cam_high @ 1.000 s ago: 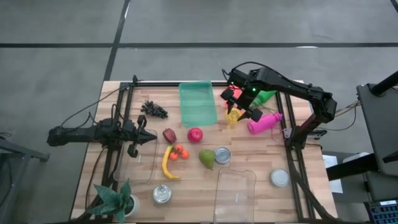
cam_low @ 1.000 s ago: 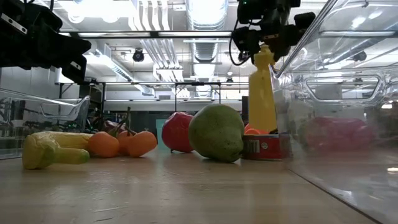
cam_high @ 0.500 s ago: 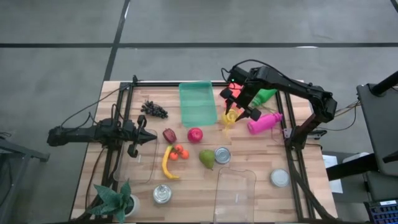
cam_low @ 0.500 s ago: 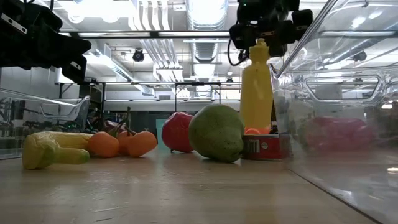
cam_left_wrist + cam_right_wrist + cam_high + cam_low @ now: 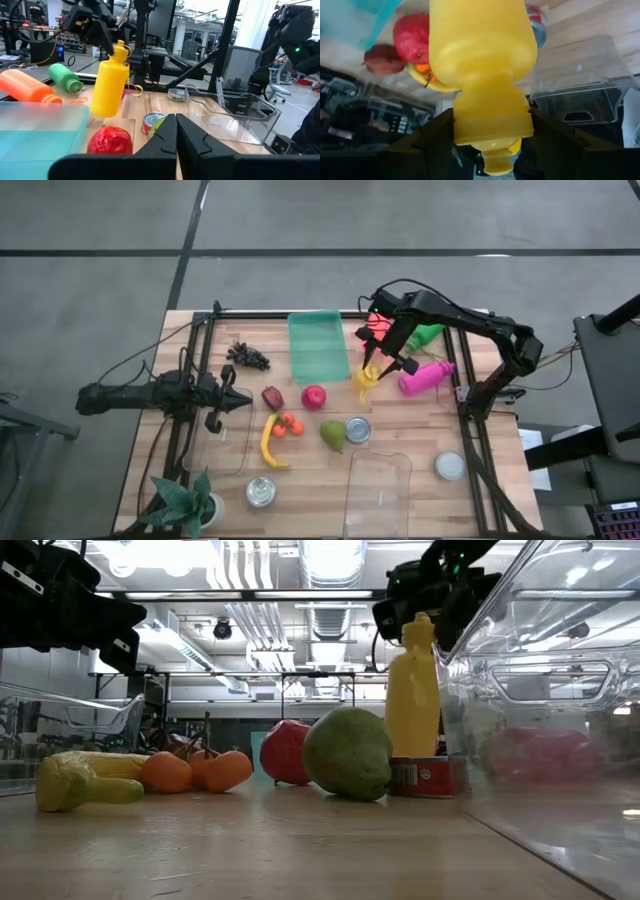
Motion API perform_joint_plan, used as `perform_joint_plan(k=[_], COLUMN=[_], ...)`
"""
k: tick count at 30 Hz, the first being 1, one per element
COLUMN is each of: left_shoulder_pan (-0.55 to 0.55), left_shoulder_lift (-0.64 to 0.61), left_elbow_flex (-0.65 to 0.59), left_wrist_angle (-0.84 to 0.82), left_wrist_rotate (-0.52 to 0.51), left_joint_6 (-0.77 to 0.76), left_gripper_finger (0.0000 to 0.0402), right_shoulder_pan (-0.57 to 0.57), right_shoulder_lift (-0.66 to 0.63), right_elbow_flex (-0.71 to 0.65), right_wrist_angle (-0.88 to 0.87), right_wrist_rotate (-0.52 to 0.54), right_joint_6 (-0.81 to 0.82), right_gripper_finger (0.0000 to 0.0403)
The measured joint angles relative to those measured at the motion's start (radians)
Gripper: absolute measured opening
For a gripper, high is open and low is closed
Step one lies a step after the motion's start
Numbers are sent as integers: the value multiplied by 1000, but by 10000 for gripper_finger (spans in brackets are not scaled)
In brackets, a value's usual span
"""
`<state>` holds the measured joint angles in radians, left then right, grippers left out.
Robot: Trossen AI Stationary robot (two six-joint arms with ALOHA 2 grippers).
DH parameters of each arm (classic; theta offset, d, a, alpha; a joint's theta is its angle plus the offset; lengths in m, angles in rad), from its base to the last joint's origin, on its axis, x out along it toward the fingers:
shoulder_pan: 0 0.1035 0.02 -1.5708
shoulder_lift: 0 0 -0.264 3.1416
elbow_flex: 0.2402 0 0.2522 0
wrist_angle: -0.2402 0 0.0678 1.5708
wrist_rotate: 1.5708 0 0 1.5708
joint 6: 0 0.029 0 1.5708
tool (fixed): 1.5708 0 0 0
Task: Pick & Place Food Item
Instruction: Put the yellow water bottle into the green bin
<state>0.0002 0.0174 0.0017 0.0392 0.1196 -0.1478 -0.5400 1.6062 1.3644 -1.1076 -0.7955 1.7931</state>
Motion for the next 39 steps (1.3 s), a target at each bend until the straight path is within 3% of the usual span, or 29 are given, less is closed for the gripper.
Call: perform_joint_plan(k=[4, 12, 28, 39], left_shoulder_pan=[0, 0, 0, 0], left_shoulder_lift=[0, 0, 0, 0], left_elbow_flex=[0, 0, 0, 0], left_wrist_angle=[0, 0, 0, 0], left_wrist_rotate=[0, 0, 0, 0], left_joint_6=[0, 0, 0, 0], left_gripper_finger=[1, 1, 1, 1], right_shoulder_pan=[-13, -67, -81, -80], right_shoulder_lift=[0, 0, -7, -22], right_elbow_flex=[-54, -137, -159, -159], right_wrist_angle=[29, 124, 117, 116], right_wrist_rotate=[-18, -174, -172, -88], right_joint_6=[0, -40, 61, 104], right_gripper_finger=[230, 230, 230, 230])
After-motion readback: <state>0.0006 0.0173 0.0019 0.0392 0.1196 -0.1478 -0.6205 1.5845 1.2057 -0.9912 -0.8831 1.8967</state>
